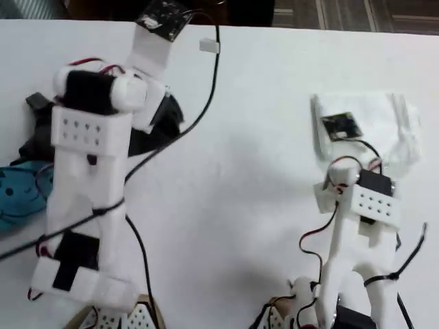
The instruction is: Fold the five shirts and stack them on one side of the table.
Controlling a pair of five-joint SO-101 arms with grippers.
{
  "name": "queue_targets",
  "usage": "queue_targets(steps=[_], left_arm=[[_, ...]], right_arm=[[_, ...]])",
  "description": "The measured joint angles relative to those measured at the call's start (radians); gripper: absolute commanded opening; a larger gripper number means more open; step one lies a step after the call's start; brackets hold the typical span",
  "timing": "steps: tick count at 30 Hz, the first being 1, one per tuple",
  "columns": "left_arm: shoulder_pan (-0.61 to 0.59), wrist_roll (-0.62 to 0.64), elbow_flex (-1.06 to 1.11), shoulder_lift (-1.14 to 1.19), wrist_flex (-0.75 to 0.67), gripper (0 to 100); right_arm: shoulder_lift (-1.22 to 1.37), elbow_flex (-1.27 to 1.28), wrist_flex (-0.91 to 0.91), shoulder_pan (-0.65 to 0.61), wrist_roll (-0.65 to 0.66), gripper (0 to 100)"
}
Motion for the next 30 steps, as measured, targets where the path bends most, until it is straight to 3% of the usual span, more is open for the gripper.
queue_targets(steps=[7, 11, 20, 24, 30], left_arm=[[0.135, 0.0, 0.0, -0.207, -0.005, 3], [0.212, 0.0, -0.005, -0.292, -0.075, 3], [0.221, 0.0, -0.005, -0.43, -0.094, 3], [0.084, -0.002, 0.002, -0.442, -0.009, 3], [-0.361, -0.002, 0.232, -0.45, -0.015, 3]], right_arm=[[0.0, 0.0, -0.006, 0.023, 0.0, 27.9], [0.0, 0.0, -0.006, 0.025, 0.0, 27.9], [0.0, 0.054, -0.04, 0.025, 0.0, 27.9], [0.0, 0.054, -0.06, 0.011, -0.002, 27.9], [0.0, 0.054, -0.081, -0.164, -0.034, 27.9]])
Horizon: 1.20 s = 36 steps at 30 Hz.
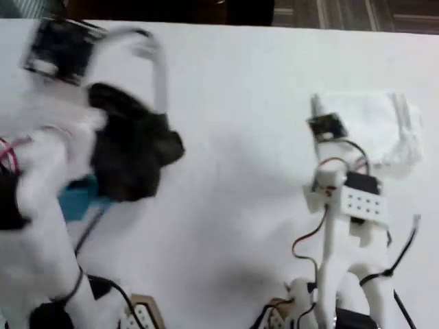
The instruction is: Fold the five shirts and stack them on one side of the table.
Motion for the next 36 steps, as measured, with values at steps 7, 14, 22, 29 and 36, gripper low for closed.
queue_targets(steps=[7, 14, 22, 29, 36], left_arm=[[-0.416, -0.14, 0.448, 0.002, -0.176, 3], [-0.663, -0.276, 0.694, 0.003, -0.324, 3], [-0.776, -0.331, 0.806, 0.003, -0.414, 3], [-0.789, -0.334, 0.813, 0.003, -0.422, 3], [-0.789, -0.338, 0.813, 0.003, -0.422, 3]], right_arm=[[0.005, -0.038, -0.114, -0.249, -0.118, 27.9], [0.275, -0.364, -0.094, -0.44, -0.178, 28.1], [0.845, -0.951, 0.169, -0.646, -0.245, 28.2], [1.264, -1.493, 0.351, -0.7, -0.249, 28.2], [1.533, -1.964, 0.436, -0.709, -0.325, 28.2]])
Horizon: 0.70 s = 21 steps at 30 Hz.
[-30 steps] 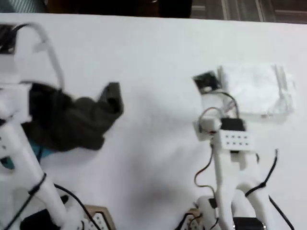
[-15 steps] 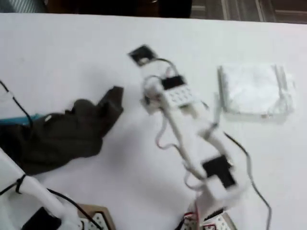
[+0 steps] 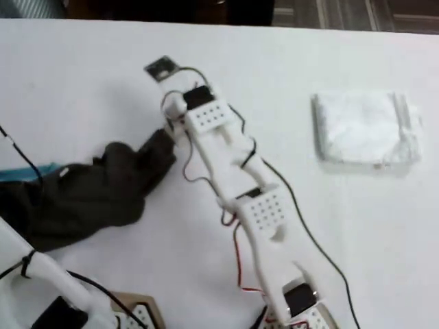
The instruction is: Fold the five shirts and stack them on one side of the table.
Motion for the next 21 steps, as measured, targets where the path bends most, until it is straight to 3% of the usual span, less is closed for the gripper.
queue_targets(steps=[9, 17, 19, 21], left_arm=[[-0.002, 0.0, 0.0, 0.0, 0.0, 3], [-0.002, 0.0, 0.0, 0.0, 0.0, 3], [-0.002, 0.0, 0.0, 0.0, 0.0, 3], [-0.002, 0.0, 0.0, 0.0, 0.0, 3]], right_arm=[[0.161, -0.216, 0.002, -0.114, -0.006, 28.2], [0.233, -0.232, -0.003, -0.097, -0.006, 26.6], [0.241, -0.238, -0.003, -0.086, -0.006, 17.8], [0.242, -0.238, -0.003, -0.08, 0.003, 2.3]])
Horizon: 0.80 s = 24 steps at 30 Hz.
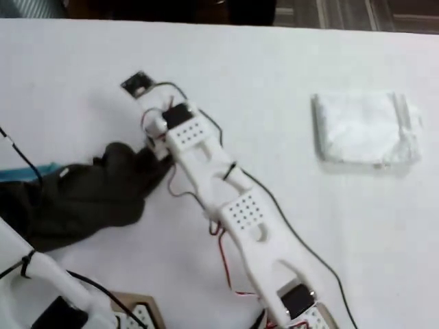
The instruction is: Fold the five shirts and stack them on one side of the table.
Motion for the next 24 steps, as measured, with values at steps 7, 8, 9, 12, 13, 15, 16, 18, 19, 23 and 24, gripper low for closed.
queue_targets(steps=[7, 8, 9, 12, 13, 15, 16, 18, 19, 23, 24], left_arm=[[0.0, 0.0, 0.0, 0.0, 0.0, 3], [0.0, 0.0, 0.0, 0.0, 0.0, 3], [0.0, 0.0, 0.0, 0.0, 0.0, 3], [0.0, 0.0, 0.0, 0.0, 0.0, 3], [0.0, 0.0, 0.0, 0.0, 0.0, 3], [0.0, 0.0, 0.0, 0.0, 0.0, 3], [0.002, 0.0, 0.0, 0.0, 0.0, 3], [0.025, 0.0, 0.0, 0.0, 0.0, 3], [0.049, 0.0, 0.0, 0.0, 0.0, 3], [0.172, 0.002, -0.011, -0.003, 0.0, 3], [0.212, 0.012, -0.029, -0.009, 0.0, 3]], right_arm=[[0.002, -0.011, -0.002, 0.009, 0.107, 2.0], [0.003, -0.021, -0.002, 0.014, 0.109, 1.8], [0.003, -0.037, -0.002, 0.017, 0.112, 1.9], [0.011, -0.109, 0.006, 0.041, 0.114, 1.9], [0.012, -0.15, 0.025, 0.052, 0.114, 1.9], [0.012, -0.241, 0.069, 0.078, 0.115, 1.9], [0.009, -0.261, 0.086, 0.094, 0.118, 1.9], [0.0, -0.269, 0.12, 0.127, 0.118, 1.9], [0.0, -0.27, 0.135, 0.147, 0.12, 1.9], [-0.055, -0.272, 0.176, 0.255, 0.121, 1.9], [-0.078, -0.272, 0.19, 0.282, 0.121, 1.9]])
